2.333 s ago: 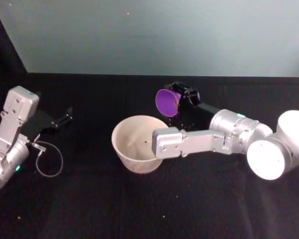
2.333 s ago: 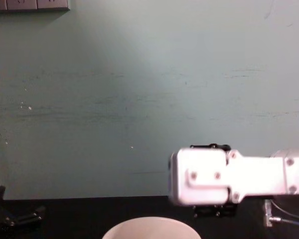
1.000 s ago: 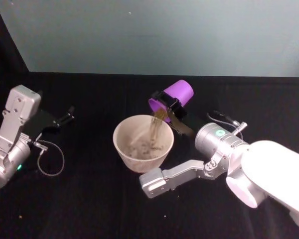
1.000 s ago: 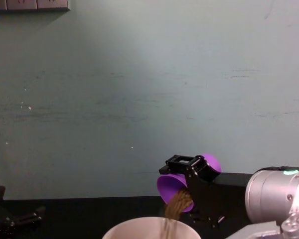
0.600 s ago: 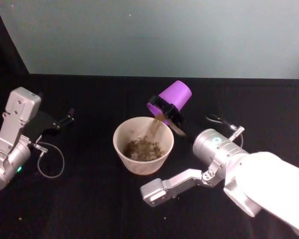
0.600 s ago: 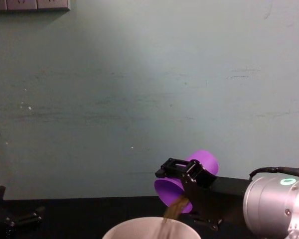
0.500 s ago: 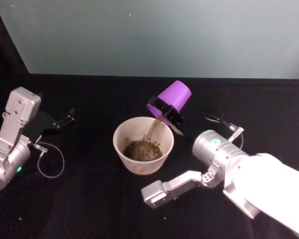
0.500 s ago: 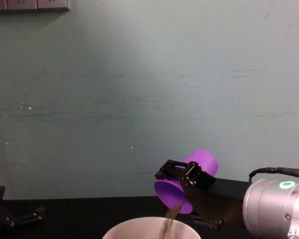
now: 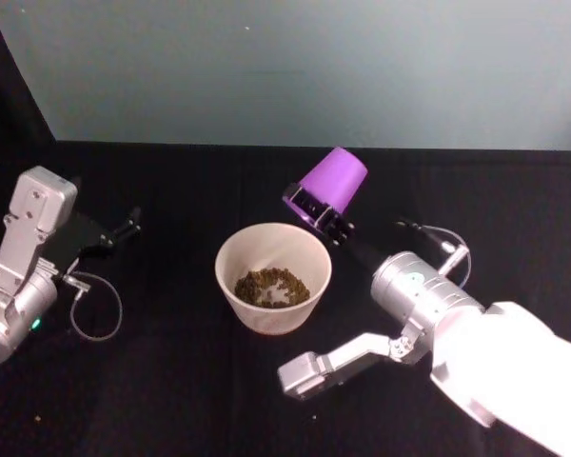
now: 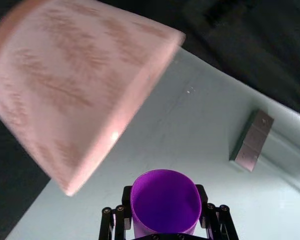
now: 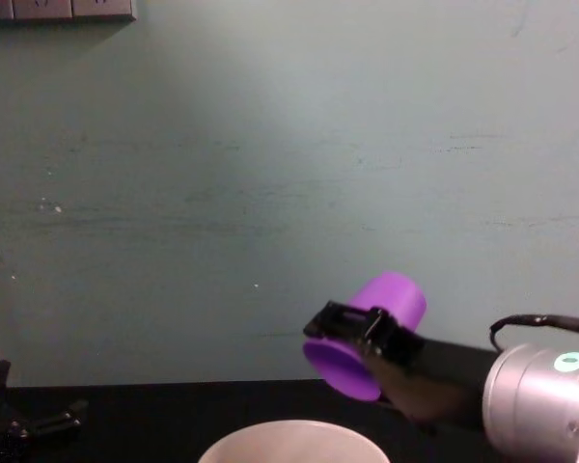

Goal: Pick up the cup and pour the mung beans from the cup into the bowl.

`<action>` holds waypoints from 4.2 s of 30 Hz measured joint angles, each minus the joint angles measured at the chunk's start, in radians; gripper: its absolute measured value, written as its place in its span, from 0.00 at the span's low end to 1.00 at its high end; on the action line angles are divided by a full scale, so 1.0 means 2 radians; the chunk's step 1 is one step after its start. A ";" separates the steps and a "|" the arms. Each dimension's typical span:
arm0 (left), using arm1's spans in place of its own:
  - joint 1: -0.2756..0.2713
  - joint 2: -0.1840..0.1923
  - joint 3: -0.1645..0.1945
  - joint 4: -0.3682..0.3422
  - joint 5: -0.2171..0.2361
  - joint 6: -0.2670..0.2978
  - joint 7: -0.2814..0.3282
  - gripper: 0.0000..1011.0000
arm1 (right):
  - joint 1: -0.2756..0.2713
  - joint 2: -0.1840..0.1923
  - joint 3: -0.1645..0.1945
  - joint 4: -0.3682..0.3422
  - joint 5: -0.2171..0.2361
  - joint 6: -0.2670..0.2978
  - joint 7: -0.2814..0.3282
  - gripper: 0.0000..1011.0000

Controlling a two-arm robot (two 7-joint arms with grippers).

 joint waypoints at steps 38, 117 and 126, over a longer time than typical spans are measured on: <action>0.000 0.000 0.000 0.000 0.000 0.000 0.000 0.99 | -0.123 -0.061 0.316 0.186 0.909 -0.239 0.195 0.73; 0.000 0.000 0.000 0.000 0.000 0.000 0.000 0.99 | -0.256 -0.110 0.447 0.034 0.822 -0.165 -0.100 0.99; 0.000 0.000 0.000 0.000 0.000 0.000 0.000 0.99 | -0.257 -0.109 0.446 0.032 0.825 -0.162 -0.099 0.99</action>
